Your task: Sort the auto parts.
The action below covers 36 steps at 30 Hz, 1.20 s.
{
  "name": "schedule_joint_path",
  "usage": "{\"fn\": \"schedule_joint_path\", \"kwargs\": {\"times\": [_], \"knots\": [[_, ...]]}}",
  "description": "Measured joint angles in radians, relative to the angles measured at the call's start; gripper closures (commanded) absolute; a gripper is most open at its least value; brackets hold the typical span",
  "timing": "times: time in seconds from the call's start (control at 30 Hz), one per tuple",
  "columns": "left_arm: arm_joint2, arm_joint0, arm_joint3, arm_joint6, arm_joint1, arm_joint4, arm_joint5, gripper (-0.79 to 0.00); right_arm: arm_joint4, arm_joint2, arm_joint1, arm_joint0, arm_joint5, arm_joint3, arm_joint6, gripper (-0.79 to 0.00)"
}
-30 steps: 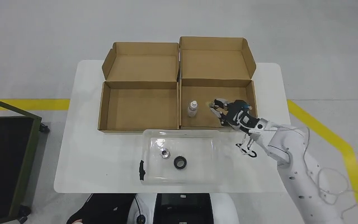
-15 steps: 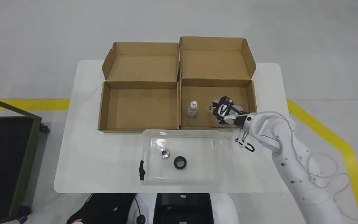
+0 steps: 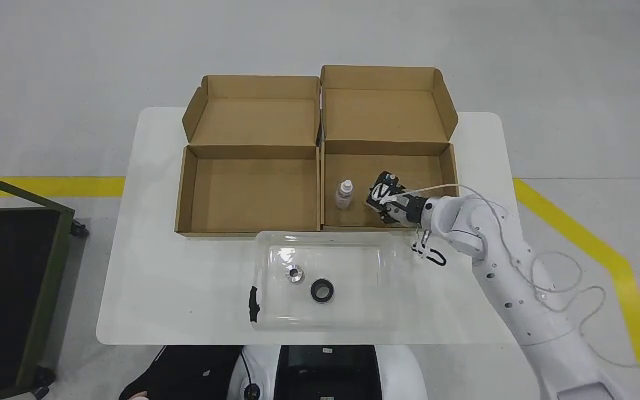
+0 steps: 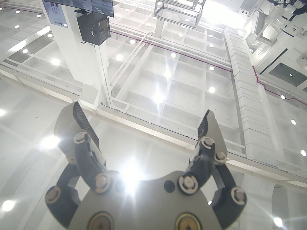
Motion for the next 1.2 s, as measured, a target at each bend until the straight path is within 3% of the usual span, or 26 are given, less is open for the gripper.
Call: {"fn": "schedule_joint_path", "kwargs": {"times": [0.07,0.1,0.13,0.17,0.33,0.57,0.87,1.2], "knots": [[0.0,0.0,0.0,0.0,0.0,0.0,0.0,-0.785,0.001,-0.007,-0.002,0.009,0.003,0.011,-0.003,-0.351],[0.0,0.0,0.0,0.0,0.0,0.0,0.0,-0.785,0.001,-0.01,-0.003,0.012,0.005,0.017,-0.005,-0.388],[0.0,0.0,0.0,0.0,0.0,0.0,0.0,-0.785,0.002,-0.012,-0.004,0.015,0.006,0.019,-0.006,-0.533],[0.0,0.0,0.0,0.0,0.0,0.0,0.0,-0.785,0.005,-0.014,-0.004,0.016,0.009,0.021,-0.008,-0.61],[0.0,0.0,0.0,0.0,0.0,0.0,0.0,-0.785,0.014,-0.013,-0.006,0.019,0.021,0.011,-0.021,-0.785],[0.0,0.0,0.0,0.0,0.0,0.0,0.0,-0.785,0.026,0.046,0.009,-0.028,0.026,-0.109,-0.026,-0.785],[0.0,0.0,0.0,0.0,0.0,0.0,0.0,-0.785,0.064,0.132,0.035,-0.179,-0.001,-0.377,-0.018,-0.785],[0.0,0.0,0.0,0.0,0.0,0.0,0.0,-0.785,0.071,0.063,0.043,-0.322,-0.035,-0.58,0.013,-0.785]]}}
